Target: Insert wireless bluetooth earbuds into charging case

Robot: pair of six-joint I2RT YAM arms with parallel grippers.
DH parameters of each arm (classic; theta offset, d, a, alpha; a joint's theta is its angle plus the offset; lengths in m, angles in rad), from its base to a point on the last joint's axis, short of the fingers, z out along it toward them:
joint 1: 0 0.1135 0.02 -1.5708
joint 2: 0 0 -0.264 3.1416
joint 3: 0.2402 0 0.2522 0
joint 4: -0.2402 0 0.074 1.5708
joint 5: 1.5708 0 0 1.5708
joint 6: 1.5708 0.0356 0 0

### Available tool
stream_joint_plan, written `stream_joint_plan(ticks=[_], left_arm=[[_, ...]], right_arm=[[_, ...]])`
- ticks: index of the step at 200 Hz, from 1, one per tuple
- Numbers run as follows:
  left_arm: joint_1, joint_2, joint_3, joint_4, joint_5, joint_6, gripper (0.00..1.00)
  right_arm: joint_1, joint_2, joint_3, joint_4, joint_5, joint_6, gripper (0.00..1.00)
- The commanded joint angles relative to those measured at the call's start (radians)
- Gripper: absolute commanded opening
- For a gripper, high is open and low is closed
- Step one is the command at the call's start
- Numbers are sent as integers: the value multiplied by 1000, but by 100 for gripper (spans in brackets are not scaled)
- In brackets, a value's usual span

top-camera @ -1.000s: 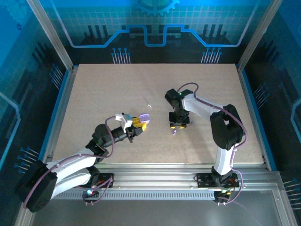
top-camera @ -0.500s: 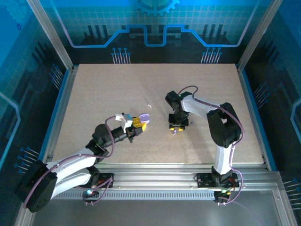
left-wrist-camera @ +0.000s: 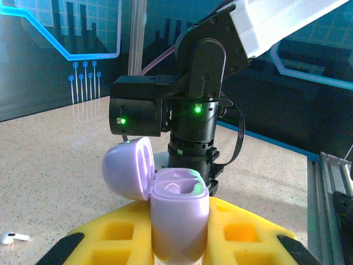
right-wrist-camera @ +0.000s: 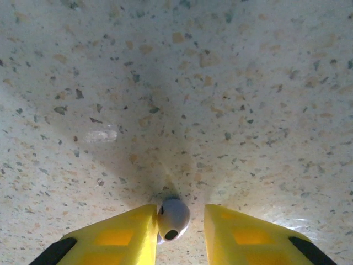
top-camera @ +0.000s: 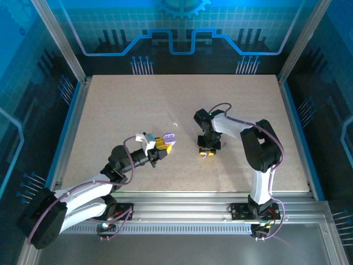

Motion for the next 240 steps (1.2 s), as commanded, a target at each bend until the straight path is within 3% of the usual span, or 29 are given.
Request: stream_joint_plan(ticks=[1, 95, 165, 240], left_arm=[[8, -12, 12, 8, 6, 25, 21], [7, -3, 15, 6, 5, 23, 21], [6, 18, 16, -28, -15, 25, 21], [-20, 235, 42, 92, 15, 4, 20]], right_arm=[[-15, 24, -7, 4, -14, 1, 28], [-14, 26, -16, 33, 8, -37, 18], [11, -50, -30, 34, 36, -36, 17], [43, -188, 48, -51, 72, -39, 17]])
